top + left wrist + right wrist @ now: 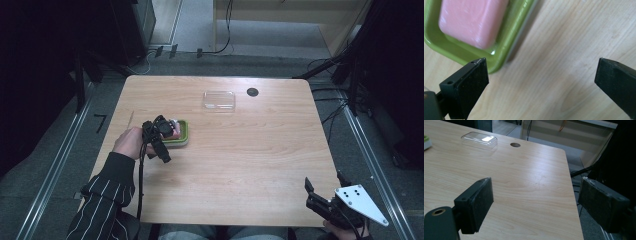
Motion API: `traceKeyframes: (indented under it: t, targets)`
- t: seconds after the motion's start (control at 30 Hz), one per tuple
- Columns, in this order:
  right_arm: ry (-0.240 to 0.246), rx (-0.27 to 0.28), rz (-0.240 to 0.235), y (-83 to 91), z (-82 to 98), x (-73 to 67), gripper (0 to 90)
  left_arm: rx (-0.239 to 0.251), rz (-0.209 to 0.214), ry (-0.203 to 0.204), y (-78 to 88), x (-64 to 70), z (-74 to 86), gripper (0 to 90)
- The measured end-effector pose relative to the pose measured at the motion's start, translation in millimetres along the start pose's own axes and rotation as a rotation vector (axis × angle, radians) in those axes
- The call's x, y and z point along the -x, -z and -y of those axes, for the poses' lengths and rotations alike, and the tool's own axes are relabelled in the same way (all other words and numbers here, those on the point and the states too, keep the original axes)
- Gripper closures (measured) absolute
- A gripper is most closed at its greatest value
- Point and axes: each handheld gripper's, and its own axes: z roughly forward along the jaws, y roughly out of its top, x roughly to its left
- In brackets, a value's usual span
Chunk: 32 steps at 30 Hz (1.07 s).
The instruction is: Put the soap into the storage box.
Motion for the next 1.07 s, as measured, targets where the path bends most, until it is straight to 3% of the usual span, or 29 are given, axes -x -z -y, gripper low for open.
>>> traceKeyframes:
  t: [0.3,0.43,0.67,0.9,1.07]
  targets:
    - [0.005,0.001,-0.004,-1.2,-0.5,-0.4,13.7,-0.016,0.011,0.049,-8.5,13.9,18.6,0.0]
    - [0.005,0.003,-0.005,-1.5,-0.6,-0.8,13.7,-0.012,0.021,0.101,-12.2,18.9,27.5,0.0]
    - [0.005,0.004,-0.004,-1.8,-0.8,-1.1,13.7,-0.021,0.028,0.156,-20.4,31.7,41.4,0.0]
    - [0.005,0.003,-0.010,-2.2,-1.1,-1.4,13.7,-0.010,0.016,0.172,-25.4,45.3,53.0,0.0]
    - [0.004,0.007,-0.015,-3.7,-1.4,-1.1,13.7,0.003,0.035,0.172,-28.1,47.6,59.0,0.0]
